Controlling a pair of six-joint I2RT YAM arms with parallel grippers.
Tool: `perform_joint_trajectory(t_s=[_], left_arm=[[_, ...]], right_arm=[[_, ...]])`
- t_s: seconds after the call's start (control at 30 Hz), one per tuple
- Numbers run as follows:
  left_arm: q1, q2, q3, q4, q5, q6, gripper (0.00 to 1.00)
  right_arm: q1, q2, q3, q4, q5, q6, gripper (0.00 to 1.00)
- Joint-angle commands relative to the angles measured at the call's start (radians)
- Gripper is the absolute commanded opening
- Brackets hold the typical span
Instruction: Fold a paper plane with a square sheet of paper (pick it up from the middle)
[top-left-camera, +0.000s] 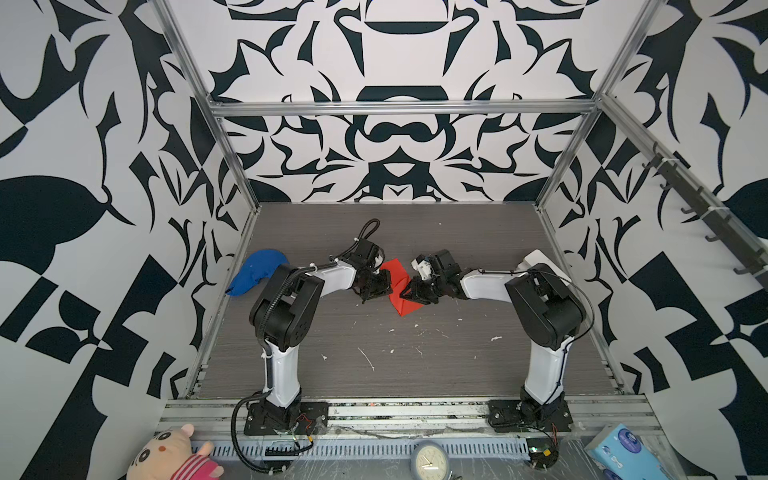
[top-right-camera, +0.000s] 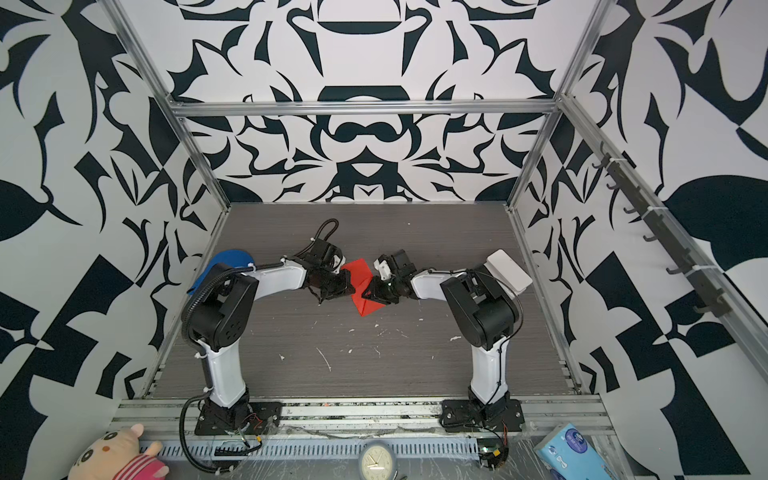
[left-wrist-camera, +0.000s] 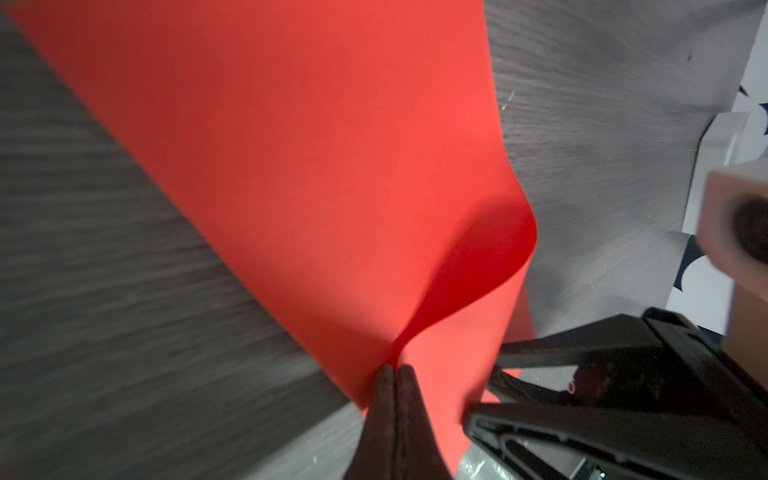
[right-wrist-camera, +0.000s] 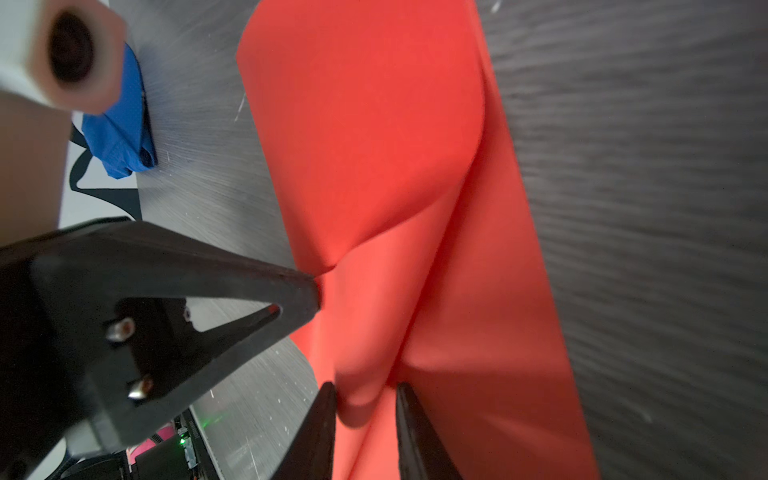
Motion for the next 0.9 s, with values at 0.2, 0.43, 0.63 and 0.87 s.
perform_joint_trajectory(t_s=[0.2, 0.43, 0.63, 0.87], left_arm=[[0.006, 0.014, 0.030, -0.033, -0.026, 0.024, 0.00], [0.005, 0.031, 0.054, -0.036, -0.019, 0.032, 0.00], [0.006, 0.041, 0.055, -0.039, -0.015, 0.031, 0.00], [0.005, 0.046, 0.055, -0.035, -0.008, 0.032, 0.00]], right_arm=[[0.012, 0.039, -0.001, -0.165, 0.139, -0.064, 0.28], [0.017, 0.038, -0.001, -0.200, 0.197, -0.087, 0.27], [0.020, 0.040, 0.000, -0.202, 0.198, -0.088, 0.27], [0.020, 0.041, 0.005, -0.204, 0.202, -0.094, 0.28]])
